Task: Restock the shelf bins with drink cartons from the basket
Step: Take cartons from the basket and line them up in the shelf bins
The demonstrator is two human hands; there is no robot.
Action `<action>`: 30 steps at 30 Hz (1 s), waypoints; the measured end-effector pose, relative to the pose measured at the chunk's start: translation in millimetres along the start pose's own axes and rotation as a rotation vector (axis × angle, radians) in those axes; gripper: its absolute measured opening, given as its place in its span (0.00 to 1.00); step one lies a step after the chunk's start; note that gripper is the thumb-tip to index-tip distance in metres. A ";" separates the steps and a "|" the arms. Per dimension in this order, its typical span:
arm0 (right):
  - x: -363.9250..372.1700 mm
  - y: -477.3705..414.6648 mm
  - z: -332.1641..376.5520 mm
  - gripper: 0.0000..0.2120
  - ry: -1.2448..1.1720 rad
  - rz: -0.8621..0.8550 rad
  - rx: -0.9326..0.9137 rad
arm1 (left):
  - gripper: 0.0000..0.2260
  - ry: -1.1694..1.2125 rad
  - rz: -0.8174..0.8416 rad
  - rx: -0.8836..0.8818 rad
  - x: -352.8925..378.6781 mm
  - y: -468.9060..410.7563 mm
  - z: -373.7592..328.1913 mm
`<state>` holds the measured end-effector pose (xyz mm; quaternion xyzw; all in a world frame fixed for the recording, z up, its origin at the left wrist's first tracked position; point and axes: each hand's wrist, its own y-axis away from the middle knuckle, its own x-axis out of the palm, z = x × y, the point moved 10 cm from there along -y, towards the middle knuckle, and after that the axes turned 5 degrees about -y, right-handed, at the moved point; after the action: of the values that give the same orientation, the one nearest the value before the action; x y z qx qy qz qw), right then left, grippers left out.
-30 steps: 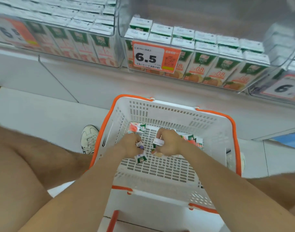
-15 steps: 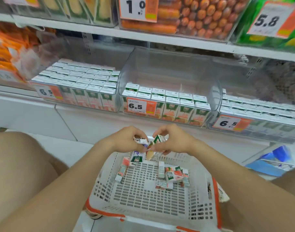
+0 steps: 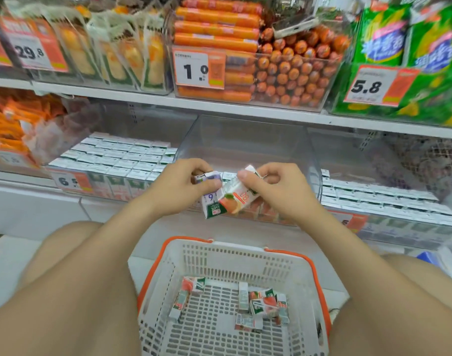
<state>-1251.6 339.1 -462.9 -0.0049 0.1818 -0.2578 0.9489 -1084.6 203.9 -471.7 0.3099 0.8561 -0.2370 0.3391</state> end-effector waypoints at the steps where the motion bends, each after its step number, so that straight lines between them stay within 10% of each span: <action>1: -1.3 -1.8 1.6 0.23 0.014 -0.043 -0.003 | 0.08 0.012 -0.056 -0.024 -5.4 -0.4 3.4; 16: 40.3 -54.3 41.4 0.13 0.218 -0.244 -0.360 | 0.13 0.152 -0.433 -0.352 -69.8 14.8 53.7; 21: 96.5 -129.9 17.9 0.15 0.624 -0.061 -0.276 | 0.13 0.105 -0.336 -0.320 -65.9 3.7 54.1; 30: 143.4 -166.8 -20.7 0.14 0.639 0.387 -0.099 | 0.06 0.147 -0.222 -0.332 -64.9 -13.2 65.6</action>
<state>-1225.3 125.8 -514.2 0.0642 0.4786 -0.0532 0.8741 -1027.7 130.4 -465.0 0.1701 0.9346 -0.1053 0.2942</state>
